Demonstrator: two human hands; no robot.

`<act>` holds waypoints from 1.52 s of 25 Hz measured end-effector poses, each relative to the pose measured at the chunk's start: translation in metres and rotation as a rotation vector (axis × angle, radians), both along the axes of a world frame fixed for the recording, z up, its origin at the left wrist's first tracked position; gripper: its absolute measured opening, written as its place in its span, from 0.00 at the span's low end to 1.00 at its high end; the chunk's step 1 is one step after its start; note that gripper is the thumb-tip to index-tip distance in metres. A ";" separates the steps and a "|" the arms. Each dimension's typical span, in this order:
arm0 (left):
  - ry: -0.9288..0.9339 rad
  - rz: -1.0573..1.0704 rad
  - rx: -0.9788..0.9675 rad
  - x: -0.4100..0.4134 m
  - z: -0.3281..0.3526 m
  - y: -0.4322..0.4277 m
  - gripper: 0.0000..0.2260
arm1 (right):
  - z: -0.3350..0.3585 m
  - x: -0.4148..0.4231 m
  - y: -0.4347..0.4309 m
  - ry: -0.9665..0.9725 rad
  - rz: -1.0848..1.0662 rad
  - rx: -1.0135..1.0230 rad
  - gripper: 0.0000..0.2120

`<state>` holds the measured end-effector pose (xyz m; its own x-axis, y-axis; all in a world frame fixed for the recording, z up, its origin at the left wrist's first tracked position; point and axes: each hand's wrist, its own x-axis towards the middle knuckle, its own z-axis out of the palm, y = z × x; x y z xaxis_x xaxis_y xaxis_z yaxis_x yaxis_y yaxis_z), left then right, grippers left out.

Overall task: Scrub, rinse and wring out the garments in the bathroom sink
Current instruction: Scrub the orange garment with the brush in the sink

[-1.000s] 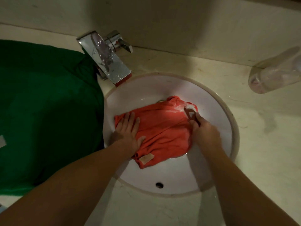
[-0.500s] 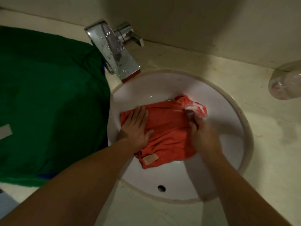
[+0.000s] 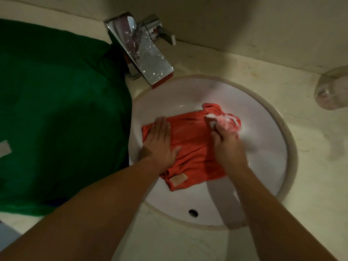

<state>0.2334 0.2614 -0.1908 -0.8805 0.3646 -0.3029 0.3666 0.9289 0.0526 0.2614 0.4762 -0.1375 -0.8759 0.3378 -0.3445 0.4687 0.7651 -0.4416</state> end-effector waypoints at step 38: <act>-0.003 -0.059 -0.046 -0.005 -0.002 0.002 0.41 | 0.017 0.005 0.043 -0.165 -0.094 0.151 0.21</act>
